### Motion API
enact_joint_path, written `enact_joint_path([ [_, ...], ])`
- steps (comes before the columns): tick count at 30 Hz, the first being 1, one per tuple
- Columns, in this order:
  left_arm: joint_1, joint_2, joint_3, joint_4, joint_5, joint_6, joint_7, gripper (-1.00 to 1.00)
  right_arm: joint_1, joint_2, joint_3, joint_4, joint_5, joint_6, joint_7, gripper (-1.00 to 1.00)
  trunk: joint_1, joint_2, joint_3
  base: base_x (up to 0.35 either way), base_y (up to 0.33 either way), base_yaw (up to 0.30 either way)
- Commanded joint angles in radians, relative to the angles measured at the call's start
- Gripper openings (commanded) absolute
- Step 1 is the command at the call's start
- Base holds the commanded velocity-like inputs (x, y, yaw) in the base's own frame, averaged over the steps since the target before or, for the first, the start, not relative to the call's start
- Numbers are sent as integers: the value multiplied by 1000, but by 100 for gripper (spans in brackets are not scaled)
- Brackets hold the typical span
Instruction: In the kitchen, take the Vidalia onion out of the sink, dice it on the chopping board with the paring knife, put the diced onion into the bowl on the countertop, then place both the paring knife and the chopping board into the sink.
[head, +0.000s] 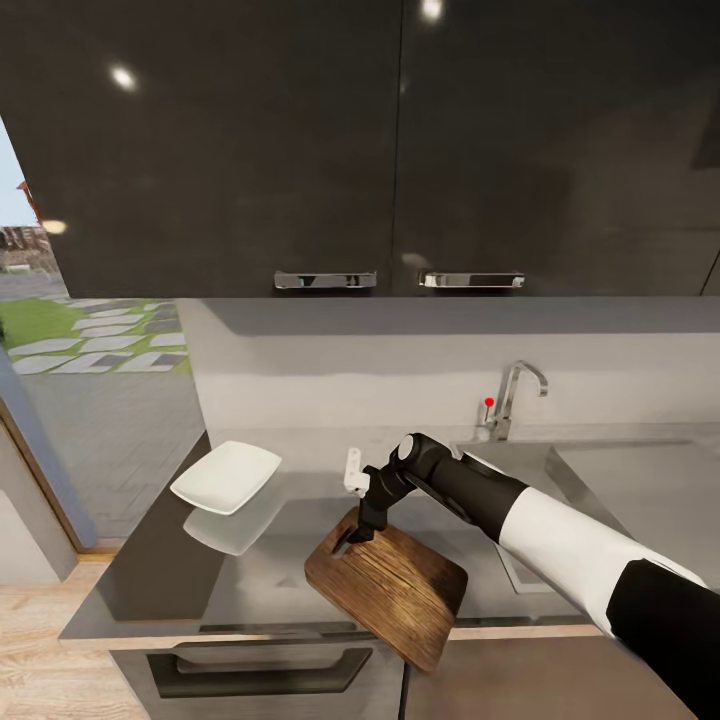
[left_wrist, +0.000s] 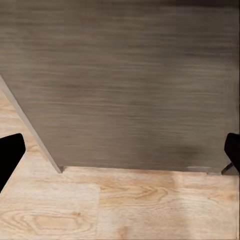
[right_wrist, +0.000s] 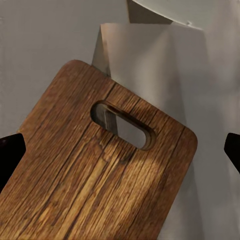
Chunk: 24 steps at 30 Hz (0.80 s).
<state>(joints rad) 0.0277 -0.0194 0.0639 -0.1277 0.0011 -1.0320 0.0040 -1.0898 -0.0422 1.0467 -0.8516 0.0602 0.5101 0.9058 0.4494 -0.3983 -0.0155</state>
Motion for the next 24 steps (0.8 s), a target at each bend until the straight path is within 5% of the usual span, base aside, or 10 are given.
enact_joint_path([
  [1,0,-3,8,24,-3,-15,1,100,-1,-1,1,-2,7,3,4,100,1,-2,-2,0,0,0],
  [24,2,-7,5,204,-6,-15,-4,100,-1,-2,1,-2,7,3,4,100,1,-2,-2,0,0,0],
])
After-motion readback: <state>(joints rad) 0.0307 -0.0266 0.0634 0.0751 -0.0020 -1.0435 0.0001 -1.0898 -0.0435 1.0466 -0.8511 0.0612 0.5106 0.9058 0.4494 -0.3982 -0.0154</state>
